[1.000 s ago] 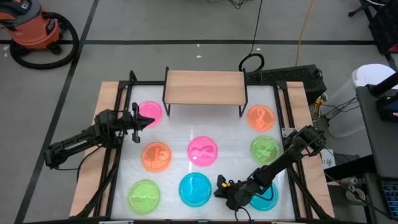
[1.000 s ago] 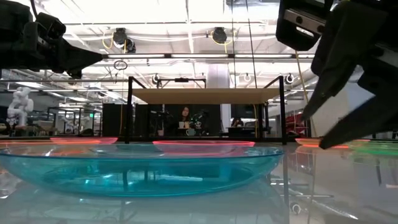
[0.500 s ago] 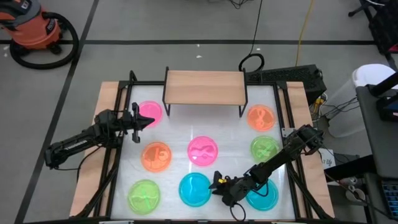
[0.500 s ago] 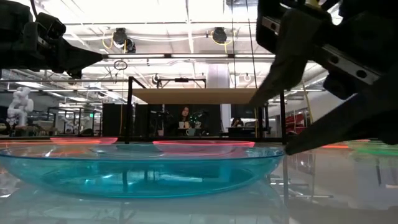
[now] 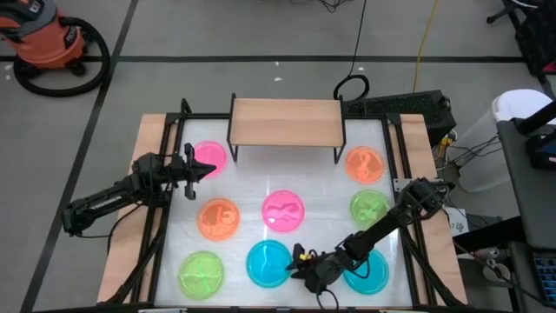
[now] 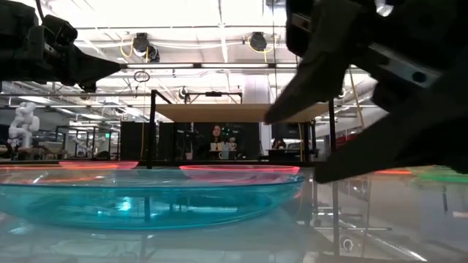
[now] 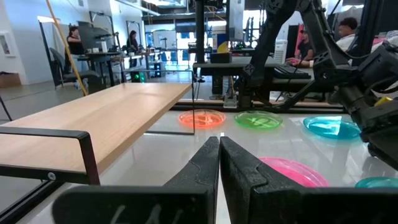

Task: Place and stack plates onto a shelf
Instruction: Put the left blue plate onto the shelf

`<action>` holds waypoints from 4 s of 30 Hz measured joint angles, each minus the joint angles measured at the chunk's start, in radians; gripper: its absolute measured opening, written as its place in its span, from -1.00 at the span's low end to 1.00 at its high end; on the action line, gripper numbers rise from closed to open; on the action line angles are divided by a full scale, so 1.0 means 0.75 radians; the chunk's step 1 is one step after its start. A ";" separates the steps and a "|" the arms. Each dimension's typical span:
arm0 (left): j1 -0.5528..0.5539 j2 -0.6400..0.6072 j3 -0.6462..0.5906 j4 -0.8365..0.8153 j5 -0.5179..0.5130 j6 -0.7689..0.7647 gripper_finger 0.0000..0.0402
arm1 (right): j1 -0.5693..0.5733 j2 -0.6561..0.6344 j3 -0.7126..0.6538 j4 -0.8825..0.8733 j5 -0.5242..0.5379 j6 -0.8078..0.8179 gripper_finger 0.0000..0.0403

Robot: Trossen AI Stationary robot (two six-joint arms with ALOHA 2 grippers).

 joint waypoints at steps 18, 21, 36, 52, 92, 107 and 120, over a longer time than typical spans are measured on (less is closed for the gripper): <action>0.000 0.000 0.000 0.000 0.000 0.000 -0.89 | -0.019 0.002 0.334 -0.590 -0.146 0.093 -0.34; 0.000 0.000 0.000 0.000 0.000 0.000 -0.89 | -0.031 0.002 0.335 -0.601 -0.149 0.091 -0.33; 0.000 0.000 0.000 0.000 0.000 0.000 -0.89 | -0.083 0.003 0.427 -0.783 -0.139 0.061 -0.26; 0.000 0.000 0.000 0.000 0.000 0.000 -0.89 | -0.135 0.001 0.428 -0.823 -0.132 -0.009 -0.42; 0.000 -0.001 0.000 0.000 0.000 0.000 -0.89 | -0.223 -0.668 0.425 -0.921 0.044 -0.014 -1.00; 0.000 -0.001 0.000 0.000 0.000 0.000 -0.89 | -1.247 -1.153 0.209 -0.978 -0.432 -0.041 -1.00; 0.000 -0.001 0.000 0.000 0.000 0.000 -0.89 | -1.462 -0.919 0.101 -1.029 -0.492 -0.086 -1.00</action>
